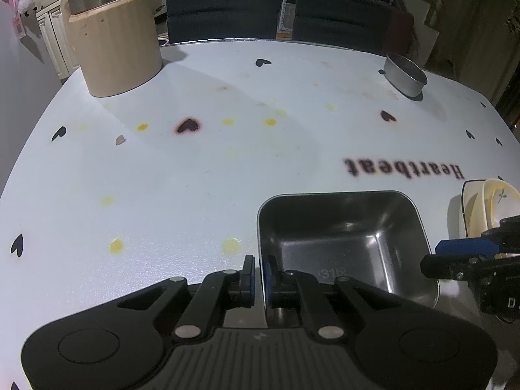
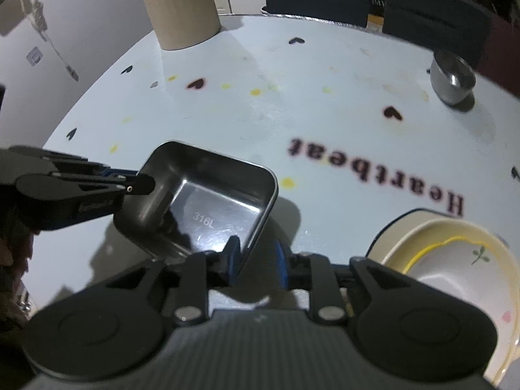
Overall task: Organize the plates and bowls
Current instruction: 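Carry the steel tray with both grippers beside the nested bowls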
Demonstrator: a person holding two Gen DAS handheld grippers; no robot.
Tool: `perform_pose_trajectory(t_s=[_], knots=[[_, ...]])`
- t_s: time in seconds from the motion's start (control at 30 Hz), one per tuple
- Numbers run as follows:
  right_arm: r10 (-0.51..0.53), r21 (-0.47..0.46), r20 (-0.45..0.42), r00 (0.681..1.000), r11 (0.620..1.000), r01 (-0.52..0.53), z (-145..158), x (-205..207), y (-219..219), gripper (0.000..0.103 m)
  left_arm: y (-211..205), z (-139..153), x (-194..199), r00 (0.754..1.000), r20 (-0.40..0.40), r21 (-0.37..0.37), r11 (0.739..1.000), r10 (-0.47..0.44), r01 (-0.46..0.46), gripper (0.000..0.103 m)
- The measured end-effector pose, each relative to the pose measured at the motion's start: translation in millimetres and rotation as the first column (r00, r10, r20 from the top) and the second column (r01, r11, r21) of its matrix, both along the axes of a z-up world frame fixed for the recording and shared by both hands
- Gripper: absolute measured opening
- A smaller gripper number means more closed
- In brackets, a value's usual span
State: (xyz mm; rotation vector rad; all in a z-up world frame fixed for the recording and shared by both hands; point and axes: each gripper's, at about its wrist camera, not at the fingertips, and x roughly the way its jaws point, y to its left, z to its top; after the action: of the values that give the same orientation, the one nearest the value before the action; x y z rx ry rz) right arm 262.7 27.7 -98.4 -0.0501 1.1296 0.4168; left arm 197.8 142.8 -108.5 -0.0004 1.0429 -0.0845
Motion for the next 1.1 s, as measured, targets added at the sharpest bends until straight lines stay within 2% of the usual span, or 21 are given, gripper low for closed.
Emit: perform_pose_trajectory(t_s=[0.1, 0.17, 0.37, 1.1], knots=[[-0.020, 0.042, -0.031, 0.999, 0.999, 0.022, -3, 4, -5, 0.026, 1, 0, 0, 1.000, -0.001, -0.007, 1.000, 0.002, -0.002, 0.010], [-0.030, 0.081, -0.057, 0.998, 0.996, 0.035, -5, 6, -8, 0.019, 2, 0, 0, 1.000, -0.001, -0.012, 1.000, 0.003, -0.003, 0.010], [-0.040, 0.118, -0.073, 0.997, 0.992, 0.048, -9, 9, -9, 0.011, 5, -1, 1, 1.000, 0.001, -0.022, 1.000, 0.008, -0.008, 0.011], [-0.054, 0.131, -0.037, 0.998, 0.990, 0.058, -7, 3, -13, 0.010, 7, 0, 4, 1.000, 0.010, -0.024, 0.999, 0.025, -0.025, 0.011]])
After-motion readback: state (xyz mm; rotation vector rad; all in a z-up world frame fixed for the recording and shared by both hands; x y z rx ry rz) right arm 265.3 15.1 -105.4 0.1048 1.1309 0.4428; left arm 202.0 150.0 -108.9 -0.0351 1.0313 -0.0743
